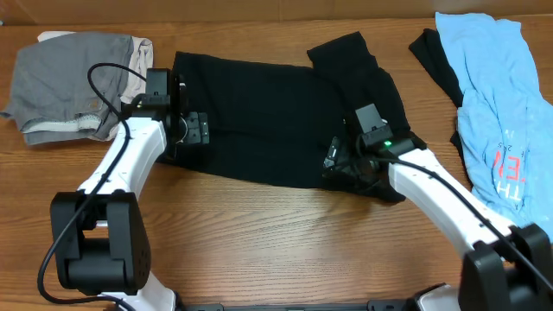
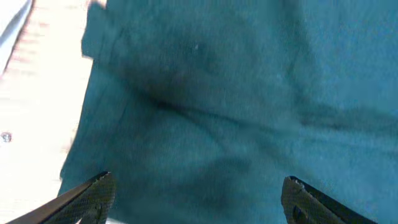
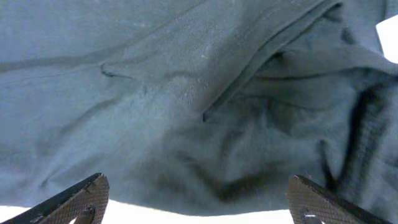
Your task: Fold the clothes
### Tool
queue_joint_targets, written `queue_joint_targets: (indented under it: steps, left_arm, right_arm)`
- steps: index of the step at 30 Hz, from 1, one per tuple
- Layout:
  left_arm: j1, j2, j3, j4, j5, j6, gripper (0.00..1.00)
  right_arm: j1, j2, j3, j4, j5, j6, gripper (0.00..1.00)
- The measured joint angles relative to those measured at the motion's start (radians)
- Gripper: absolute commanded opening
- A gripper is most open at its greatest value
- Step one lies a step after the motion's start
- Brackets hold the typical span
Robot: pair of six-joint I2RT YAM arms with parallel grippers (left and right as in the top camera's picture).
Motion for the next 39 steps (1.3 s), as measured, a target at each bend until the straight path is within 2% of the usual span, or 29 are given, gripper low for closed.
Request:
queue_joint_targets:
  steps: [5, 13, 19, 27, 35, 39]
  left_arm:
    - [0.0, 0.003, -0.004, 0.058, 0.0, 0.003, 0.88]
    - [0.0, 0.003, -0.004, 0.058, 0.0, 0.004, 0.88]
    - [0.0, 0.017, -0.004, 0.059, -0.012, 0.004, 0.88]
    - [0.0, 0.148, -0.006, 0.072, -0.016, 0.007, 0.89]
    - [0.0, 0.155, -0.008, 0.085, -0.016, 0.064, 0.92]
    - [0.0, 0.154, -0.005, 0.035, -0.016, 0.074, 0.92]
  right_arm:
    - [-0.002, 0.07, 0.0, 0.051, 0.018, 0.0, 0.94]
    - [-0.056, 0.14, -0.001, 0.063, 0.027, -0.003, 0.94]
    - [-0.085, 0.142, -0.003, 0.062, 0.029, -0.007, 0.94]
    - [-0.085, 0.144, -0.003, 0.055, 0.026, -0.022, 0.94]
    - [-0.085, 0.156, -0.003, 0.026, 0.015, -0.026, 0.94]
    - [-0.085, 0.156, -0.003, -0.003, -0.003, -0.026, 0.95]
